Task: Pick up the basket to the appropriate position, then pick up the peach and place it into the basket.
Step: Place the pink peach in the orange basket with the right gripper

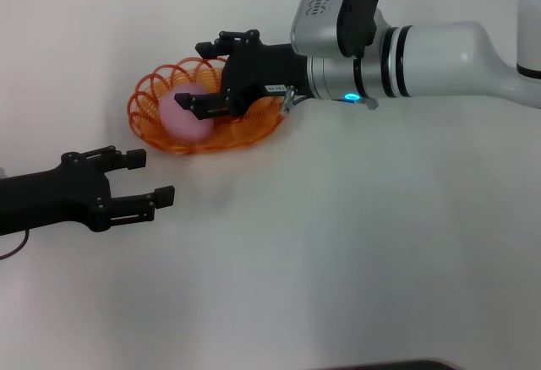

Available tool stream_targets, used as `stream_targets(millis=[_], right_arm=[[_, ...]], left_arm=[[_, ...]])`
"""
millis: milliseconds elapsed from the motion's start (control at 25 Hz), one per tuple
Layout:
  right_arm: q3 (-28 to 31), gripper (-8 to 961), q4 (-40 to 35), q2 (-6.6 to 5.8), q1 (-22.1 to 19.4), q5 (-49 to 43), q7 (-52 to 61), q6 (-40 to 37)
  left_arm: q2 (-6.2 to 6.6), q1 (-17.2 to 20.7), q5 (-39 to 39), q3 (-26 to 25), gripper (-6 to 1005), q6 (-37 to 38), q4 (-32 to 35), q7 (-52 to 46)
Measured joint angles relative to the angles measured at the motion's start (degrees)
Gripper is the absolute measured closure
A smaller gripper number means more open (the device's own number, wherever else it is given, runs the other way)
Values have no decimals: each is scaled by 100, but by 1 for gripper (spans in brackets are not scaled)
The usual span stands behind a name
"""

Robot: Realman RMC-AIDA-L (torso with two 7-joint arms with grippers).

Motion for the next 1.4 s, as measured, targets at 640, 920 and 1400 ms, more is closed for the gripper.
stream_targets(millis=[640,920,1400], right_arm=[[24,-6,3,-5,-29,42,25,-68],[48,-6,-412,-62,-419,188,102,-311],[251,-6,-1583,-259,-1393,-202,726,-784]], left_arm=[[0,10,-35,0,175,-12,-11,0],[9,2,-43,-4,174,-29,-78,19],[10,-9,-43,-20,174,-9,-70,3]])
